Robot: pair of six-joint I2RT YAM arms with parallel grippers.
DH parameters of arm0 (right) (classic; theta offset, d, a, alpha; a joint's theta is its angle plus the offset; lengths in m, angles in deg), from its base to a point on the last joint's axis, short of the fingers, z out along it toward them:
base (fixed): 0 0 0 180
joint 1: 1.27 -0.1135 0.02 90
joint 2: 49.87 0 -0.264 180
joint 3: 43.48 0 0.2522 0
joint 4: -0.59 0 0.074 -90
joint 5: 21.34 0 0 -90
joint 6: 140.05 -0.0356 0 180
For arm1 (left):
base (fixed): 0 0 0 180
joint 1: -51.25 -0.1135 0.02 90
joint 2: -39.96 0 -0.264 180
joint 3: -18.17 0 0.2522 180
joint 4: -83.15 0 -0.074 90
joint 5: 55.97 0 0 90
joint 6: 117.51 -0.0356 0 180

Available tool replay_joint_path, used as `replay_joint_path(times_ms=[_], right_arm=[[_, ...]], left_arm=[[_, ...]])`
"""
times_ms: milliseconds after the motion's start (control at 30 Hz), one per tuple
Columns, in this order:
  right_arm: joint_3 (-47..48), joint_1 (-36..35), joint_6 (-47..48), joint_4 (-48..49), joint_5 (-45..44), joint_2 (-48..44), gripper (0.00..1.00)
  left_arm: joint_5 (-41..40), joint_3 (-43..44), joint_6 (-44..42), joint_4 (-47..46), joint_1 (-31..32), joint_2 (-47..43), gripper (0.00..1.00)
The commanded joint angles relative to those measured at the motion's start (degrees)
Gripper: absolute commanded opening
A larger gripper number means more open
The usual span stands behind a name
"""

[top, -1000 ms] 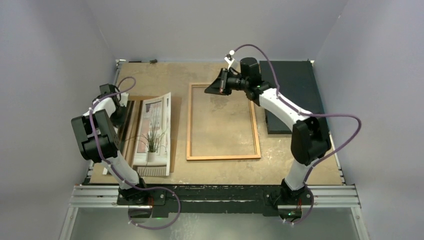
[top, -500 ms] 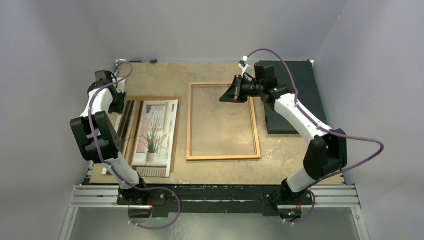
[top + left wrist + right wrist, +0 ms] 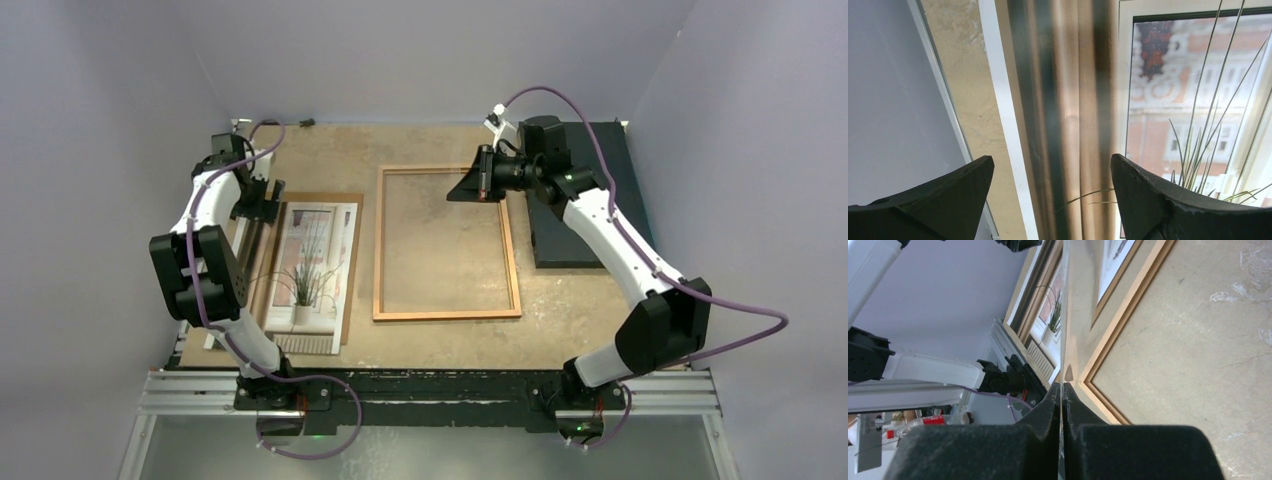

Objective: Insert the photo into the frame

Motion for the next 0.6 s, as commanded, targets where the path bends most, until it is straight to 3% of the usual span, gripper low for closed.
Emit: replay_joint_path(times_ms=[0,567], right_arm=[[0.1,1.3,4.0,-0.9,1.3,1.7,0.00],[6.4,2.9,12.4,-10.9,-18.6,15.4,0.00]], left_arm=[[1.4,2.5,1.7,1.3,-0.2,-2.9,0.87],[-0.9,-1.5,-0.1,-0.1,3.3,-4.6,0.85]])
